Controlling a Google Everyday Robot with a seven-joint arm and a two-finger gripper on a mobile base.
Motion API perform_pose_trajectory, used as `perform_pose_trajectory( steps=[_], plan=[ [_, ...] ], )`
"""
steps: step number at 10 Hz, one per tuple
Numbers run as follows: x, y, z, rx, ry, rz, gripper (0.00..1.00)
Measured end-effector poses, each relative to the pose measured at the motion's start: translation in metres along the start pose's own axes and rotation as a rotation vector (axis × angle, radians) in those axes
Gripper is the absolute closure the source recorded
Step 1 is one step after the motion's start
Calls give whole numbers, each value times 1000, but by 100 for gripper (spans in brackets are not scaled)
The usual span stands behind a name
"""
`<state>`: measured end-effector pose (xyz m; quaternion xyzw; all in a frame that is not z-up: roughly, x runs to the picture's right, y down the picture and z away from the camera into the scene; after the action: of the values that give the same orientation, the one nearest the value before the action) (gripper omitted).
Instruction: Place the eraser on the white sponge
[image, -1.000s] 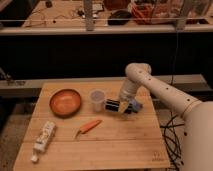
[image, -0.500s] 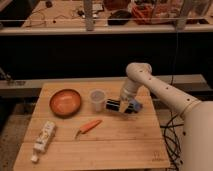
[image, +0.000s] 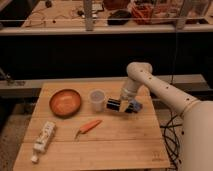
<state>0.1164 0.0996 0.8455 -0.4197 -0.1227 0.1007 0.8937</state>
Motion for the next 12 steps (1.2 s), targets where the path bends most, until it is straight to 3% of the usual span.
perform_pose_trajectory(
  steps=[12],
  plan=[
    [-1, -12, 0, 1, 2, 36, 98]
  ],
)
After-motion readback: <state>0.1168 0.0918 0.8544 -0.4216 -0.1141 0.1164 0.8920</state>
